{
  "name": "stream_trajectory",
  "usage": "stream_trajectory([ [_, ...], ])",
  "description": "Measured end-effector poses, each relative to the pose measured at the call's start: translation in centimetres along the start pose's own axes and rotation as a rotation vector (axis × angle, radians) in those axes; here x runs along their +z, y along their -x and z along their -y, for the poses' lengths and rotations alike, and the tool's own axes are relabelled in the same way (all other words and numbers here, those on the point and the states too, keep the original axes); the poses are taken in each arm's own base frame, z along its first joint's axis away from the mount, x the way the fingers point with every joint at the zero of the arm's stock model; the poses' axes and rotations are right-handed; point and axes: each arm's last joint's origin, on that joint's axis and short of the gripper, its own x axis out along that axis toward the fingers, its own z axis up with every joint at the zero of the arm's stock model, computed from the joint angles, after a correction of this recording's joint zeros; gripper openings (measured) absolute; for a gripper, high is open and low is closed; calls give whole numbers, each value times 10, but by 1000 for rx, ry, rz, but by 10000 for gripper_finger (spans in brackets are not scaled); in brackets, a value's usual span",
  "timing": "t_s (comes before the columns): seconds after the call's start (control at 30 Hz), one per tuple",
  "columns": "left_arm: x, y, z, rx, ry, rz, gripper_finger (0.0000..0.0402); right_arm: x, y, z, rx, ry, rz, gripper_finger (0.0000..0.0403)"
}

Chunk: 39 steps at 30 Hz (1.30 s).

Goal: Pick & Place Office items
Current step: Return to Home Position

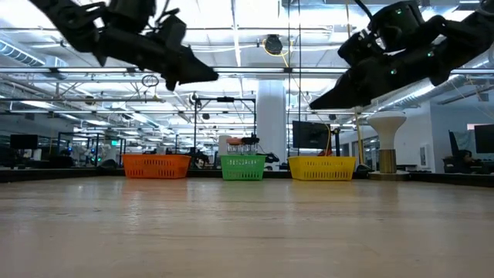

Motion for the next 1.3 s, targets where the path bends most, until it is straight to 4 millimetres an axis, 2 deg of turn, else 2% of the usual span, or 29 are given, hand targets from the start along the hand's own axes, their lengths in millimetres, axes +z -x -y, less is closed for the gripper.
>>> stream_trajectory([
  [0.1,-8,14,4,-51,-18,50,4,3,15,6,-12,-18,-27,0],
  [0.23,-17,37,3,-100,-32,90,9,3,38,12,-47,-34,-44,0],
  [0.43,-30,67,4,-78,-58,142,3,-23,72,12,-99,-103,89,0],
  [0.6,-47,91,5,-78,-55,191,10,-43,90,9,-132,-156,172,0],
  [0.9,-69,124,0,-30,-46,330,7,-44,120,3,-149,-151,313,0],
  [1.3,-75,142,0,3,-54,285,3,-48,120,4,-213,-191,263,0],
])
